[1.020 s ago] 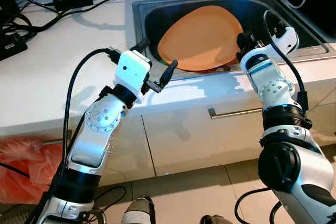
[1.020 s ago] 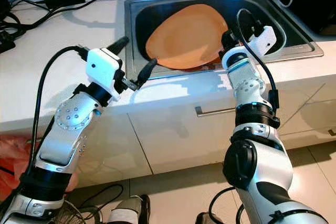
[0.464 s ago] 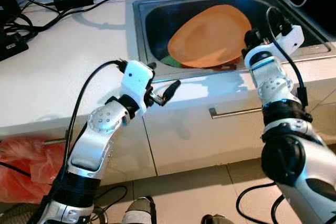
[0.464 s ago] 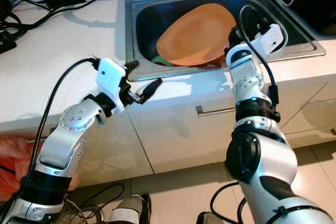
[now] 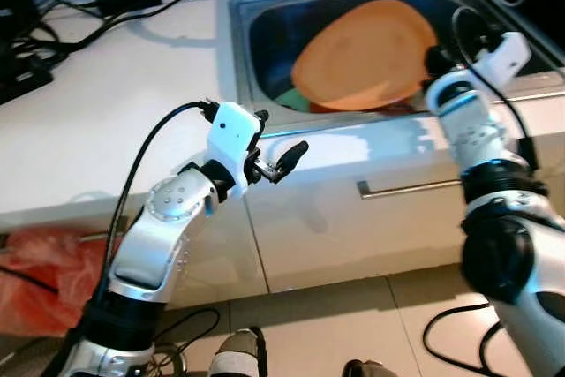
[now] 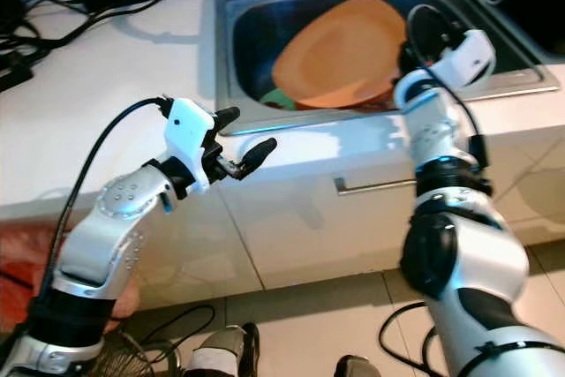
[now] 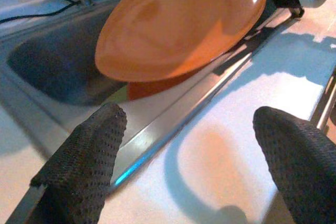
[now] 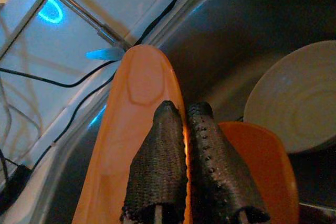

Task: Kitchen organization

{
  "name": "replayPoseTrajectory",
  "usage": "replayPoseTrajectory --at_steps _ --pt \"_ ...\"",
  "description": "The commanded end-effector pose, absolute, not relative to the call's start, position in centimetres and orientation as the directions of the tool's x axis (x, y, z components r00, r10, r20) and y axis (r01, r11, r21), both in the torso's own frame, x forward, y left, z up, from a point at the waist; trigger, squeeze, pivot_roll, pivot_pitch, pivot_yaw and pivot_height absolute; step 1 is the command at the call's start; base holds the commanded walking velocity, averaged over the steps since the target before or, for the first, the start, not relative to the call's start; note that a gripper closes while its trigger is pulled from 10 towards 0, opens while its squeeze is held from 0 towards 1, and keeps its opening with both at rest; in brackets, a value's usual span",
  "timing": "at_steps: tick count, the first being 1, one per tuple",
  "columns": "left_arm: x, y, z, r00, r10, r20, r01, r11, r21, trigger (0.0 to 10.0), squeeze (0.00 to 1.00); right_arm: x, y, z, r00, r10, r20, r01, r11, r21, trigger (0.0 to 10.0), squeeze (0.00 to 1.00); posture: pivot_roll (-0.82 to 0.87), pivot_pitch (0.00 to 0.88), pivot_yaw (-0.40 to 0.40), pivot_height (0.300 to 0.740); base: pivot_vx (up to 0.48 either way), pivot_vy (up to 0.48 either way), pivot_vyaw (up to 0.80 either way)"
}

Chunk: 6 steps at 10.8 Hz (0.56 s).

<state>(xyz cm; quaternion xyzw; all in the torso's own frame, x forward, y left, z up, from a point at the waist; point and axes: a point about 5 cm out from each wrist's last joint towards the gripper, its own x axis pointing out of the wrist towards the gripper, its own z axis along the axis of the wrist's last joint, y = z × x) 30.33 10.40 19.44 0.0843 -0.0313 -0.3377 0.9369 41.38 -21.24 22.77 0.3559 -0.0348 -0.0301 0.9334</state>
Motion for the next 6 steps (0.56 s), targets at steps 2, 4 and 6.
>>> replayPoseTrajectory --at_steps 2,4,6 --pt "30.0 10.3 19.8 0.754 -0.657 -0.015 0.65 0.743 0.162 10.0 0.0 41.4 -22.2 23.0 0.994 -0.1 0.04 0.051 0.765 0.642 0.0 0.0 0.28 0.177 0.111 0.74 0.0 0.0 0.0" --pt "30.9 10.6 20.8 0.79 -0.613 0.009 0.603 0.779 0.173 10.0 0.0 41.4 -22.3 23.3 0.995 -0.082 0.049 0.034 0.788 0.615 0.0 0.0 0.28 0.178 0.112 0.74 0.0 0.0 0.0" --pt "31.5 11.0 21.9 0.824 -0.562 0.071 0.55 0.823 0.138 10.0 0.0 41.4 -22.3 23.1 0.997 -0.058 0.043 0.023 0.816 0.578 0.0 0.0 0.27 0.173 0.106 0.74 0.0 0.0 0.0"
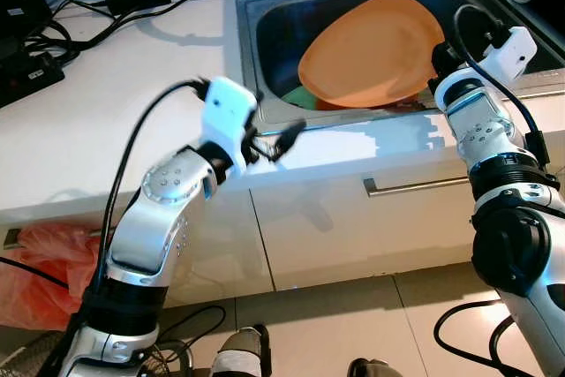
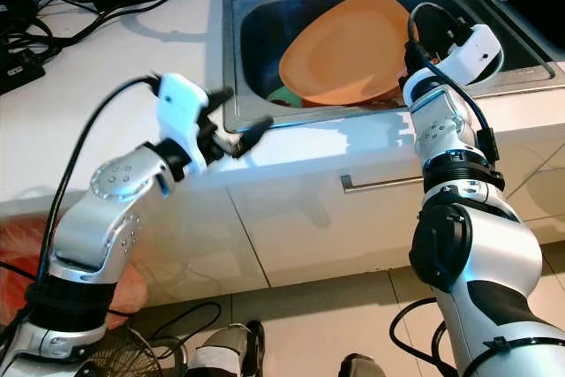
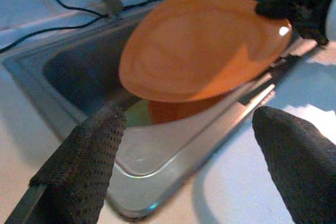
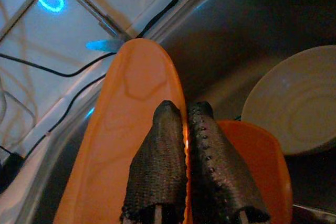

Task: Kitchen organization

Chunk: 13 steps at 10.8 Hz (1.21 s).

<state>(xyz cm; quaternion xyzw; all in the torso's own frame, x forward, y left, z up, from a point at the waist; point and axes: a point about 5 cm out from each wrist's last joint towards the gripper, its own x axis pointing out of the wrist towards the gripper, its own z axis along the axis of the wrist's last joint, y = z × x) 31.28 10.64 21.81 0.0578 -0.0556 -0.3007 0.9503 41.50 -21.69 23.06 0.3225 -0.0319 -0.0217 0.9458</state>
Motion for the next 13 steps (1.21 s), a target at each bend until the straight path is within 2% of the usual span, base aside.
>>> replayPoseTrajectory --at_steps 1,3,4,9,13 --pt "31.6 11.1 22.1 0.831 -0.549 0.086 0.537 0.834 0.127 10.0 0.0 41.4 -22.1 23.0 0.998 -0.047 0.046 0.013 0.825 0.565 0.0 0.0 0.27 0.171 0.103 0.74 0.0 0.0 0.0" --pt "31.6 11.1 22.7 0.836 -0.533 0.129 0.52 0.846 0.122 10.0 0.0 41.5 -22.0 23.8 0.995 -0.04 0.092 -0.015 0.846 0.534 0.0 0.0 0.27 0.162 0.097 0.74 0.302 0.0 0.0" --pt "31.7 11.1 23.0 0.842 -0.518 0.151 0.505 0.855 0.117 10.0 0.0 41.6 -22.5 25.6 0.987 -0.053 0.152 -0.038 0.843 0.537 0.0 0.0 0.26 0.156 0.093 0.74 0.307 0.0 0.0" --pt "31.6 10.7 22.8 0.842 -0.515 0.16 0.505 0.857 0.102 10.0 0.0 41.7 -22.3 26.1 0.985 -0.035 0.17 -0.06 0.85 0.523 0.0 0.0 0.25 0.144 0.087 0.74 0.291 0.0 0.0" --pt "31.6 11.0 22.4 0.853 -0.501 0.145 0.49 0.865 0.106 10.0 0.0 41.7 -22.2 25.6 0.988 -0.02 0.151 -0.061 0.86 0.507 0.0 0.0 0.26 0.145 0.084 0.74 0.0 0.0 0.0"
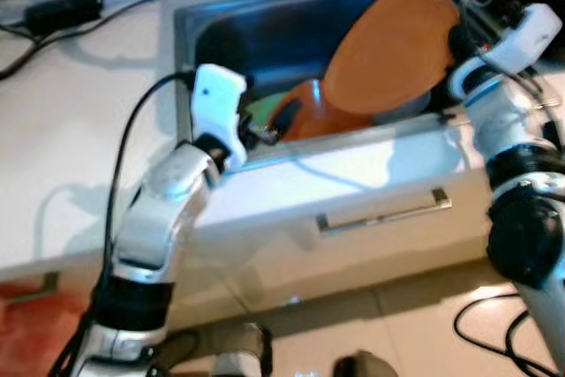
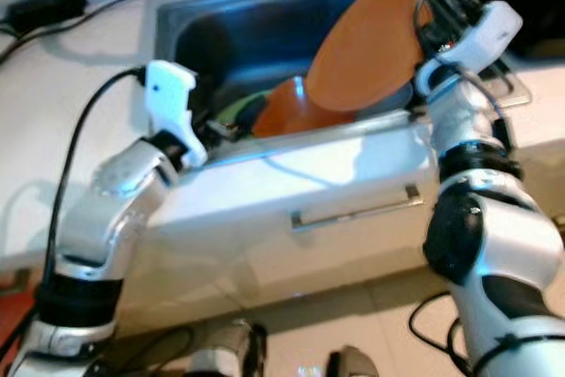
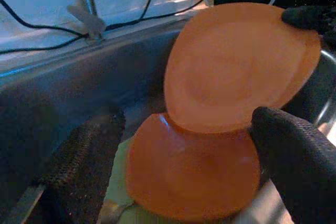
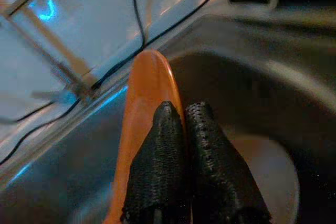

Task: Kitchen organization

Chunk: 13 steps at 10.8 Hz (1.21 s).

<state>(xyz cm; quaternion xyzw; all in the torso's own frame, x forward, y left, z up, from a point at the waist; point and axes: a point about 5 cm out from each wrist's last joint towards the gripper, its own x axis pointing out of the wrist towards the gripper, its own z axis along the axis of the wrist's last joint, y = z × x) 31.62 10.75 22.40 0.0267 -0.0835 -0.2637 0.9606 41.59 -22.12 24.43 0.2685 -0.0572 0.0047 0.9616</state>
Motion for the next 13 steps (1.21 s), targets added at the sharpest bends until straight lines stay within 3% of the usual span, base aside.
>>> replayPoseTrajectory --at_steps 1,9,13 --pt "31.6 11.0 22.4 0.854 -0.499 0.146 0.488 0.866 0.105 10.0 0.0 41.7 -22.2 25.5 0.989 -0.015 0.146 -0.061 0.863 0.501 0.0 0.0 0.26 0.145 0.084 0.74 0.0 0.0 0.0" --pt "31.6 11.2 21.7 0.874 -0.475 0.104 0.464 0.879 0.11 10.0 0.0 41.6 -21.8 24.0 0.997 0.028 0.077 -0.061 0.882 0.468 0.0 0.0 0.27 0.154 0.084 0.74 0.0 0.0 0.0" --pt "30.3 11.3 19.2 0.822 -0.561 -0.098 0.569 0.818 0.087 10.0 0.0 41.2 -21.6 21.0 0.993 0.094 -0.065 -0.066 0.939 0.337 0.0 0.0 0.3 0.176 0.09 0.74 0.0 0.0 0.0"
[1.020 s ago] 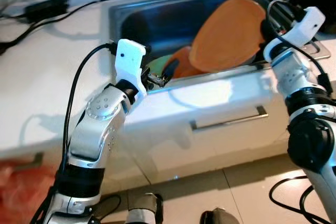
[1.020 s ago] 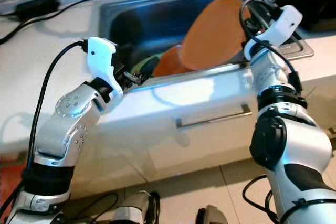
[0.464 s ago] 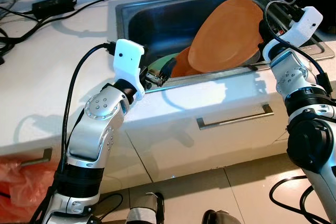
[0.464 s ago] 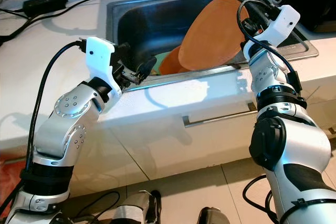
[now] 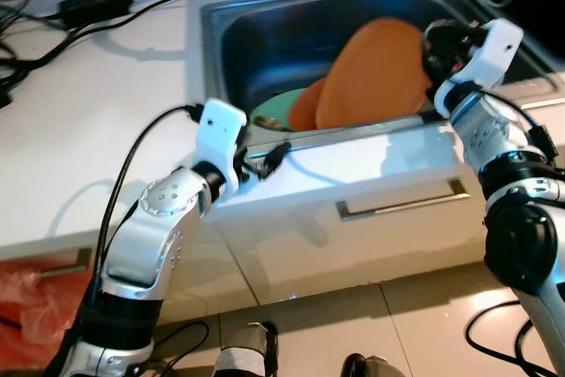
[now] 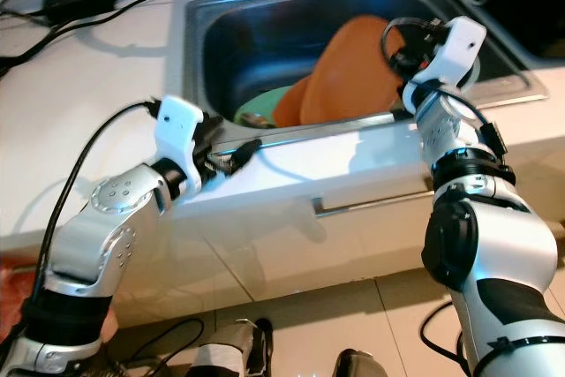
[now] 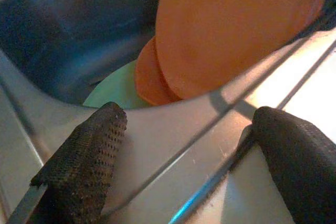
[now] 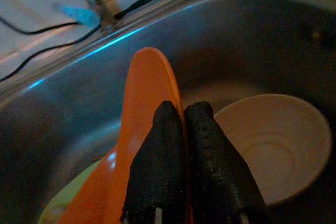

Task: Kitchen organization

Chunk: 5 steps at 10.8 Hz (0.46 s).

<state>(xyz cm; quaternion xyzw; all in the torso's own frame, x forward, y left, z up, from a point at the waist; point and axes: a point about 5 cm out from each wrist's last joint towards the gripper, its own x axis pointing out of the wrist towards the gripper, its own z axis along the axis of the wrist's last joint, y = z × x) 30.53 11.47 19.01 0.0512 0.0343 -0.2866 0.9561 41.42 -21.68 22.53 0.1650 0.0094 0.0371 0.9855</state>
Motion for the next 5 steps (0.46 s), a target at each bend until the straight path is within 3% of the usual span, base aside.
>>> replayPoseTrajectory --at_steps 1,4,5 --pt "30.2 11.3 19.3 0.819 -0.565 -0.102 0.573 0.815 0.089 10.0 0.0 41.1 -21.5 20.7 0.992 0.101 -0.075 -0.071 0.942 0.328 0.0 0.0 0.31 0.177 0.094 0.74 0.0 0.0 0.0" --pt "30.3 11.2 19.8 0.809 -0.576 -0.113 0.586 0.805 0.092 10.0 0.0 40.8 -21.0 19.2 0.982 0.135 -0.13 -0.097 0.961 0.259 0.0 0.0 0.31 0.182 0.105 0.74 0.0 0.0 0.0" --pt "30.3 11.3 19.8 0.809 -0.577 -0.117 0.587 0.804 0.091 10.0 0.0 40.7 -21.1 19.0 0.98 0.136 -0.143 -0.099 0.966 0.238 2.9 0.0 0.31 0.184 0.106 0.74 0.0 0.0 0.0"
